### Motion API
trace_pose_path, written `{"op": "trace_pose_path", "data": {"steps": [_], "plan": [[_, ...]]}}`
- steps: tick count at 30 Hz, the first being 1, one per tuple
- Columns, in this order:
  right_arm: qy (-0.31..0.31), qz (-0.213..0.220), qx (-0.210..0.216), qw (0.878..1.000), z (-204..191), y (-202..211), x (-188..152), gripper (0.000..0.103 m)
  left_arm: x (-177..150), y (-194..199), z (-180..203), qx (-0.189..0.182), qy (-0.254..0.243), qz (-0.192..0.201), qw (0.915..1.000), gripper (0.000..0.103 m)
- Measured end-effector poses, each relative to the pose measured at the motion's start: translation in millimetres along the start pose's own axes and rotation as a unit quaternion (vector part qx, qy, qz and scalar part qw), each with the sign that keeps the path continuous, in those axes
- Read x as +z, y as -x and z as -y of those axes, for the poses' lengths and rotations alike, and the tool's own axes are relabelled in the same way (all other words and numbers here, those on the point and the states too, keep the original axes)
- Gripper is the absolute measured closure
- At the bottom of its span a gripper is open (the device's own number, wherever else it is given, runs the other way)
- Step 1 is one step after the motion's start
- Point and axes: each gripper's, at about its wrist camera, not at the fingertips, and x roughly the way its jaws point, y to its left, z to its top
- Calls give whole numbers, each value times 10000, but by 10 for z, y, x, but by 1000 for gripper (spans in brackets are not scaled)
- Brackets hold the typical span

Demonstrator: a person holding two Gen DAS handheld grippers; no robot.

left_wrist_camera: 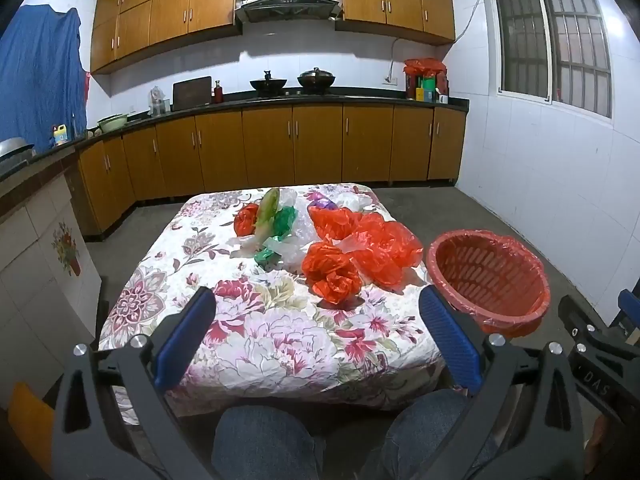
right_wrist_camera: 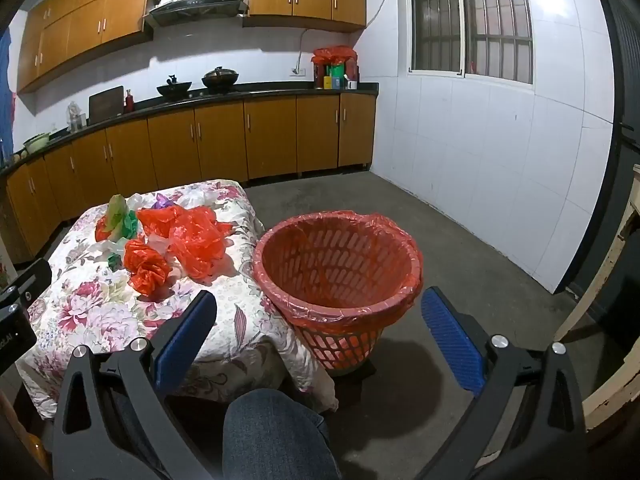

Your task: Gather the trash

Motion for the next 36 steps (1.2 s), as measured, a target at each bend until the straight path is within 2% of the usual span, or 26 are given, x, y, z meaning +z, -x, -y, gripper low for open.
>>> {"op": "trace_pose_path", "data": {"steps": [36], "plan": [[-12,16,-26,10000,7,-30,17,2,0,-1,0,0,-2,-24,10000,4]]}}
